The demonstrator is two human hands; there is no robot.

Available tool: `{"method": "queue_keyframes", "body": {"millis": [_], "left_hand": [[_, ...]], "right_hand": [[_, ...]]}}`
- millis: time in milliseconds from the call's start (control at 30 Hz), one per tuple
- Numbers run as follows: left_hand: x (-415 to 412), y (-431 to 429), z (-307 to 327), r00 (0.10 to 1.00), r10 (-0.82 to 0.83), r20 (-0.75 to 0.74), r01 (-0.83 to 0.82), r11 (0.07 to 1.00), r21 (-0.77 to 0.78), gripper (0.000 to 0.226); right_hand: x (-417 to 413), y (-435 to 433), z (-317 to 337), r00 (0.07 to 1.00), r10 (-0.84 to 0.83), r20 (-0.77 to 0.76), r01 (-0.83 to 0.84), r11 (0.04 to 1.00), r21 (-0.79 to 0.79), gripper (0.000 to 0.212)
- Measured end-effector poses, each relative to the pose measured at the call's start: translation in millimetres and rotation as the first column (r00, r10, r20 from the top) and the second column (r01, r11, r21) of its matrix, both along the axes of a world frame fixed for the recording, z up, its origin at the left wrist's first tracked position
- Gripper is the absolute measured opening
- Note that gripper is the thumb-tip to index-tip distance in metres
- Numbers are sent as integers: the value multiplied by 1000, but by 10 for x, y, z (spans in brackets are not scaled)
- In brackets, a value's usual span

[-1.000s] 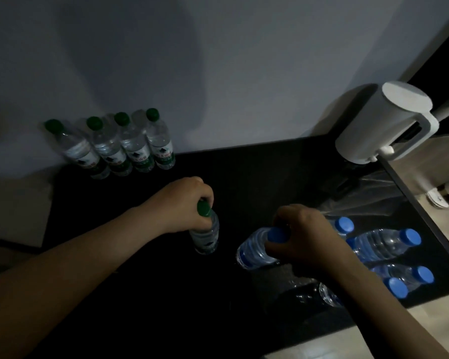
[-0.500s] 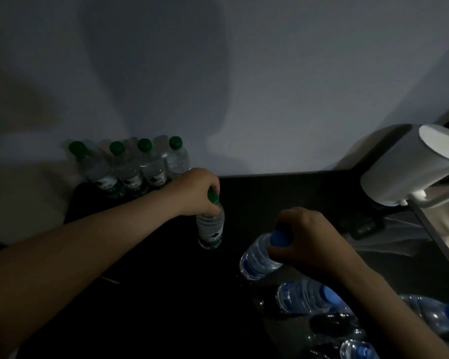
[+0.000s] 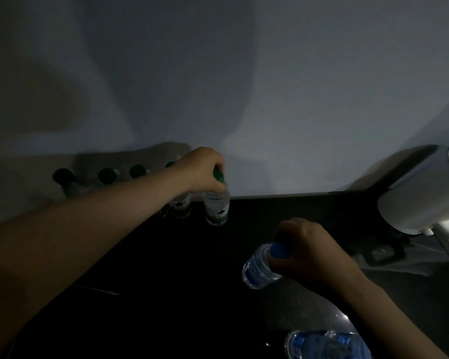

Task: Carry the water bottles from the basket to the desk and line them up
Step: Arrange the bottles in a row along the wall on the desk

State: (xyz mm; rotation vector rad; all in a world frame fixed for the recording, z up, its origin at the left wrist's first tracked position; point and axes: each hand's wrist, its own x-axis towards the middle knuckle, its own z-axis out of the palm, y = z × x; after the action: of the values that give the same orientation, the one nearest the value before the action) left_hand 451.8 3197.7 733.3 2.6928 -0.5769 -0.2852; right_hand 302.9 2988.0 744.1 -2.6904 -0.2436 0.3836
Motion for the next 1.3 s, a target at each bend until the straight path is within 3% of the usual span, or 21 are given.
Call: {"method": "queue_keyframes", "body": {"millis": [500, 1300], "left_hand": [[341, 176, 11, 1000, 27, -1, -27, 994, 109, 27], [399, 295, -256, 1000, -28, 10, 27, 995, 99, 27]], "right_hand": [[467, 128, -234, 1000, 19, 6, -19, 999, 34, 29], [477, 78, -440, 998, 46, -49, -44, 998, 53, 28]]}}
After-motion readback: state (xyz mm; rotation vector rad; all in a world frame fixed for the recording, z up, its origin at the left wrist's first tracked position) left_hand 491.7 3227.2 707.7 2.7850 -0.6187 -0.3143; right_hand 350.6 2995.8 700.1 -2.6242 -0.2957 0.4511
